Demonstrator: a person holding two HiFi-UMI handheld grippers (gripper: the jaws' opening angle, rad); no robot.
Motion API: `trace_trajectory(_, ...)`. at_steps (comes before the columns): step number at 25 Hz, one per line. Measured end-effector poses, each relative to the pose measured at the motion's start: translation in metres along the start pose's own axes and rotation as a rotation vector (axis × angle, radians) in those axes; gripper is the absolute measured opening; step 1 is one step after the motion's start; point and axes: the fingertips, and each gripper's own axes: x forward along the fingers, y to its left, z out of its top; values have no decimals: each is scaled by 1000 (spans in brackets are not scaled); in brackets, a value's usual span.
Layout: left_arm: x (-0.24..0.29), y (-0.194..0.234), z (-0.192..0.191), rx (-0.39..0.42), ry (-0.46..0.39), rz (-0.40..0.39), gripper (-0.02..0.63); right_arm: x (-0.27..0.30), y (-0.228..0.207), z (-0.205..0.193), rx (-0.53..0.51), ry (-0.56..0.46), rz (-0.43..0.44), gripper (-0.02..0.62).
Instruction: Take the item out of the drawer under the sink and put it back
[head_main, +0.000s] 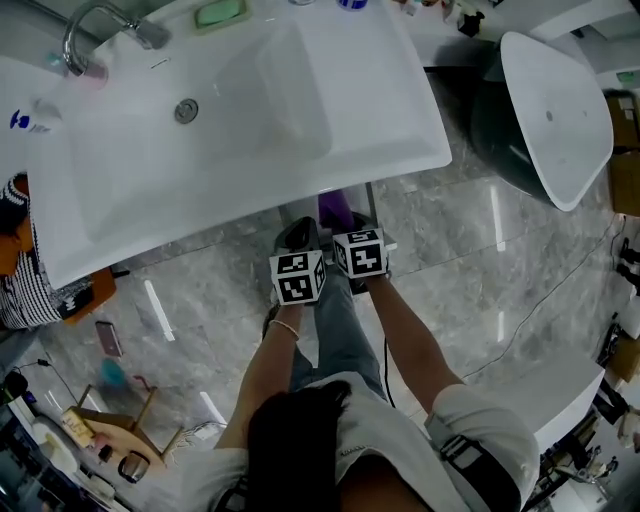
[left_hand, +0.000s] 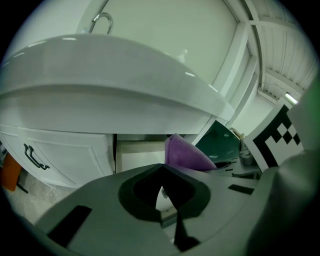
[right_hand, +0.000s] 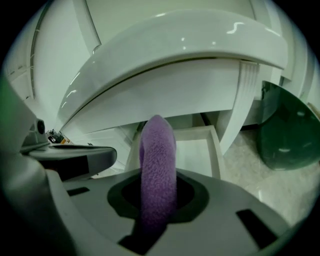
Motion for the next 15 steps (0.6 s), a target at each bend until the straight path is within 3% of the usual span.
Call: trace_trajectory(15, 55, 17, -15, -67, 9, 1, 3, 57, -26, -3, -15, 25, 15, 74)
